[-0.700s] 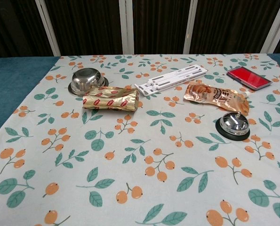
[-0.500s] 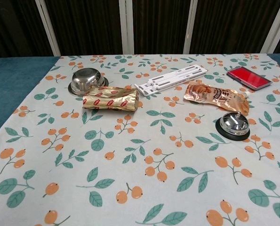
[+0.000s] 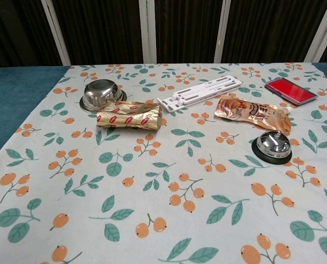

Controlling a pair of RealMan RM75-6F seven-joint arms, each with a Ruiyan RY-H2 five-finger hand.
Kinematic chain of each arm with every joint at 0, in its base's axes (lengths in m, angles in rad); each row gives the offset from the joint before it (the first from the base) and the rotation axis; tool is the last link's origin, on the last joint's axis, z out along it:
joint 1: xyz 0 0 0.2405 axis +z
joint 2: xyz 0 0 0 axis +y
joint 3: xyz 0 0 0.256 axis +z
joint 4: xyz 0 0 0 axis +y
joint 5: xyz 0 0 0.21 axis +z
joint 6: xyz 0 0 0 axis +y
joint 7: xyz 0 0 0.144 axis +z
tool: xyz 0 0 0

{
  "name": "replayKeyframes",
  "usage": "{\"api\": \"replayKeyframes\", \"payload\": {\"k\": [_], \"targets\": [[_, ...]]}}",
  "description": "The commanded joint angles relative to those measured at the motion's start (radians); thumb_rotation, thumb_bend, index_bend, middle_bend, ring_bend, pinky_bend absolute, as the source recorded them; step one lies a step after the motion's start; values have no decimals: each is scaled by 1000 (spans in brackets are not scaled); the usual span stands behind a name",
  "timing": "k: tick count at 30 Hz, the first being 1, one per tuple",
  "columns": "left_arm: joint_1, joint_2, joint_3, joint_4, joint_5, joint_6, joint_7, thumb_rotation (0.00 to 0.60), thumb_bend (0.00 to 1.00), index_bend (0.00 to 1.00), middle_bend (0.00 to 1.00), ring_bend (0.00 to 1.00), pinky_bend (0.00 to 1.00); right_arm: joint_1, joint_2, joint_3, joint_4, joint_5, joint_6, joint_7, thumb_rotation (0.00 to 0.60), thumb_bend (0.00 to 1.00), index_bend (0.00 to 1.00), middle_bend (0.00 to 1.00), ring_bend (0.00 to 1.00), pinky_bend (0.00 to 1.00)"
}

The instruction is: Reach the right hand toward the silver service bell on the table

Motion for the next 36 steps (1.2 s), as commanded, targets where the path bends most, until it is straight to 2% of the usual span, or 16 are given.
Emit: {"api": "replayKeyframes", "payload": {"k": [1,11,18,20,24,30,36], "targets": [[0,0,-1,1,-4,-1,-3,600,65,0,0,0,0,2,-2,0,0,1,-3,-3,600,360,0,0,0,0],[5,2,3,-1,3,6,-2,600,64,0,0,0,0,6,-9,-5,-8,4,-17,-8,600,360,0,0,0,0],[7,3,0,-3,1,12,-9,600,65,0,0,0,0,55,-48,16,-28,12,-79,-11,600,362,0,0,0,0],[7,4,-1,-3,-2,10,-11,600,64,0,0,0,0,73,-64,25,-27,12,-96,-20,600,407,0,0,0,0],[5,4,-3,-5,-5,6,-13,600,64,0,0,0,0,118,-113,51,-20,28,-141,-51,600,556,0,0,0,0],[3,5,-3,-7,-11,-1,-14,600,64,0,0,0,0,177,-195,88,-1,111,-215,-127,600,720,0,0,0,0],[4,8,-5,-10,-16,-2,-16,600,64,0,0,0,0,213,-267,109,31,186,-248,-192,600,759,0,0,0,0]]}}
